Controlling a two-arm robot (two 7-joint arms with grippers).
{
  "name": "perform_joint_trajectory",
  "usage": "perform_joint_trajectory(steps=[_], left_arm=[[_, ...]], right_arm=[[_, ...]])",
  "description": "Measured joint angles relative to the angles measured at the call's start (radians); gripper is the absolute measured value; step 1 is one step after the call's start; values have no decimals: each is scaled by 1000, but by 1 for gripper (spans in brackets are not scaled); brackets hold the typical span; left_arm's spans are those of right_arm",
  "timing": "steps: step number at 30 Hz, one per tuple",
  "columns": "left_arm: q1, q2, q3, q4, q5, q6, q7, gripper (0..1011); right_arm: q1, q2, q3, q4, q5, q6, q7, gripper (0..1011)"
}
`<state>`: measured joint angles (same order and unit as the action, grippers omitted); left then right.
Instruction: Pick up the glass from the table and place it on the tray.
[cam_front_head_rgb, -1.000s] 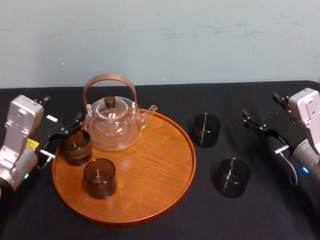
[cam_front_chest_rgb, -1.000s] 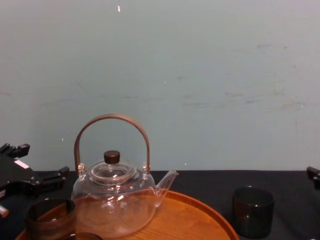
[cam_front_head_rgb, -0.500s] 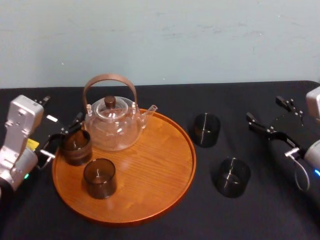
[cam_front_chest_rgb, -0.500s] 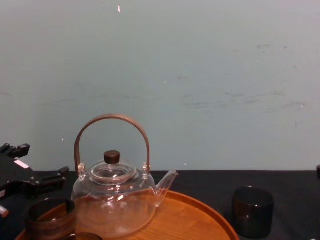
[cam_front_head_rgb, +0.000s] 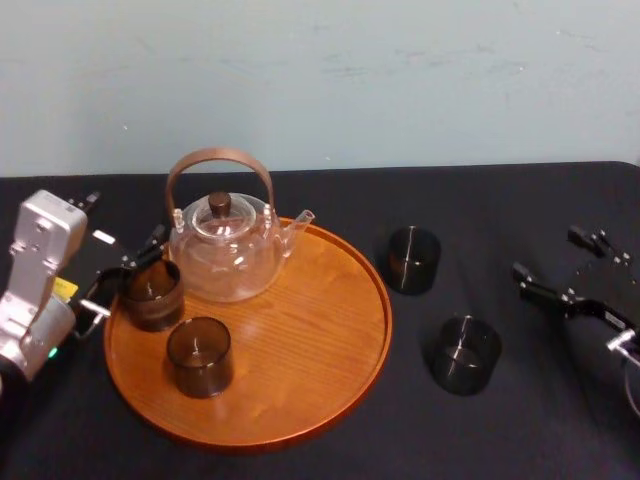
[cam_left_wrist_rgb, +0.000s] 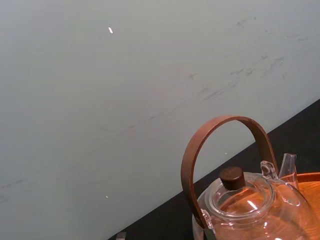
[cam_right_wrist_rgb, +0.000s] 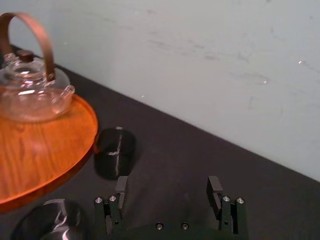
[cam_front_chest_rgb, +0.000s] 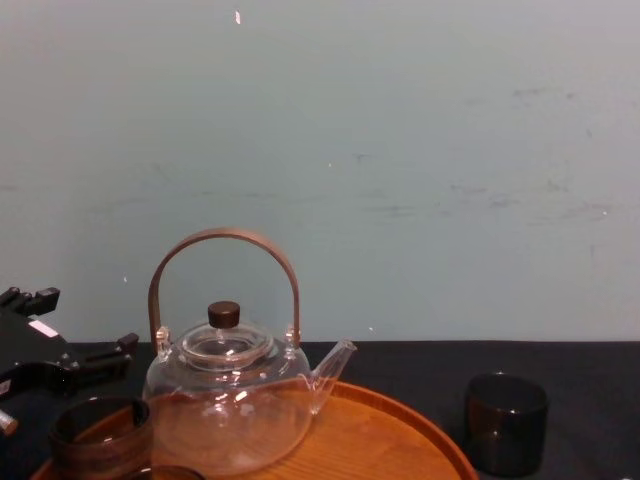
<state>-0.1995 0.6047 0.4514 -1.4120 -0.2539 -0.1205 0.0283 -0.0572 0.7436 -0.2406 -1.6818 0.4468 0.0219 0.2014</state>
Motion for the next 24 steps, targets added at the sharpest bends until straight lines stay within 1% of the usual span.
perform_joint_trajectory(steps=[2,7,17,24], left_arm=[[0,0,0,0,0,0,0,1001],[0,0,0,0,0,0,0,1001],[0,0,0,0,0,0,0,1001],[0,0,0,0,0,0,0,1002]], right_arm=[[-15,11,7,-10,4,6,12,1002],[-58,48,27,-38,15,22,73,1002],[-102,101,48,-63,22,48,175,1002],[-107,110,45,-60,5,63,221,1002]])
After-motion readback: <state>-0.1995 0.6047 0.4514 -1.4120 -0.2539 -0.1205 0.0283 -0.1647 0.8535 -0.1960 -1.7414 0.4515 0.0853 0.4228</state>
